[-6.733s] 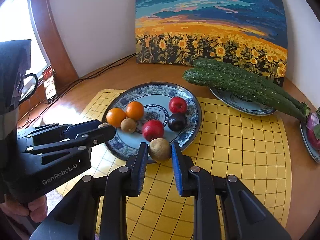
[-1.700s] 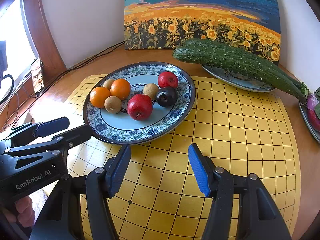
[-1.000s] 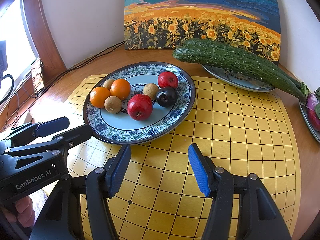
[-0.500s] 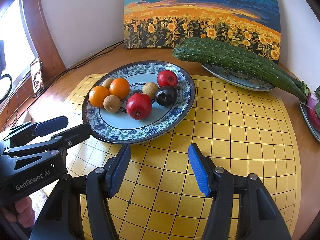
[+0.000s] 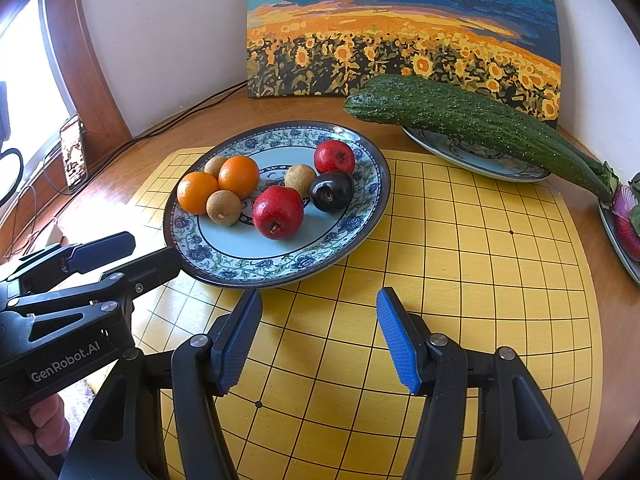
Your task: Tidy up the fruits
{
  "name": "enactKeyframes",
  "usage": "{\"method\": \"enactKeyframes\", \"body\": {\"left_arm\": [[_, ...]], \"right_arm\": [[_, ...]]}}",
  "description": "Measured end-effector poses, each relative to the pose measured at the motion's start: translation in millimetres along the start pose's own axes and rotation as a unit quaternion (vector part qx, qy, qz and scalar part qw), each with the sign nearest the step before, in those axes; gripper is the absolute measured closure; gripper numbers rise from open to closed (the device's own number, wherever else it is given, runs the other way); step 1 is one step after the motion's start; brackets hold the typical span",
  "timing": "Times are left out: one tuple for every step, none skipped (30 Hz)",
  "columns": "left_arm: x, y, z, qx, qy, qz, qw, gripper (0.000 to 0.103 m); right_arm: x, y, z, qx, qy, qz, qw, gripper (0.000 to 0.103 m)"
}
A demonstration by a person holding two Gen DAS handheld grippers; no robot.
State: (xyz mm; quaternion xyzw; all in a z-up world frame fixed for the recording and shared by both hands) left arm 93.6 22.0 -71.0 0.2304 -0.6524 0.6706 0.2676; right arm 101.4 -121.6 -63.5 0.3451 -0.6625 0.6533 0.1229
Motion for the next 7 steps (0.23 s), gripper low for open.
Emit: {"method": "enactKeyframes", "body": {"left_arm": [[0.0, -0.1, 0.2, 0.000, 0.000, 0.000, 1.0000, 0.046], [0.0, 0.0, 0.1, 0.000, 0.000, 0.000, 1.0000, 0.046], [0.1, 0.0, 0.2, 0.000, 0.000, 0.000, 1.0000, 0.046], [0.1, 0.0, 0.1, 0.000, 0.000, 0.000, 1.0000, 0.046], [0.1, 0.0, 0.0, 0.000, -0.001, 0.000, 1.0000, 0.046], [0.0, 0.0, 0.0, 0.000, 0.000, 0.000, 1.0000, 0.046], [0.0, 0.4, -0.1, 0.000, 0.000, 0.000, 1.0000, 0.046]], "right_arm": [[-0.3, 0.3, 0.2, 0.000, 0.000, -0.001, 1.000, 0.042], [-0.2, 0.6, 0.4, 0.000, 0.000, -0.001, 1.000, 0.042], [-0.6, 1.1, 0.9, 0.000, 0.000, -0.001, 1.000, 0.042], [-0.6, 1.1, 0.9, 0.000, 0.000, -0.001, 1.000, 0.042], [-0.6, 1.1, 1.0, 0.000, 0.000, -0.001, 1.000, 0.042], [-0.7, 1.0, 1.0, 0.000, 0.000, -0.001, 1.000, 0.042], [-0.8, 1.3, 1.2, 0.000, 0.000, -0.001, 1.000, 0.042]]}}
Point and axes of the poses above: each gripper's, at about its wrist camera, not at the fingertips, and x roughly against the way its jaws point, z to its right, y to its underside, the point moved 9 cm from there along -x, roughly the way its jaws point, and after that the axes turned 12 degrees about z, right-handed, at the moved point
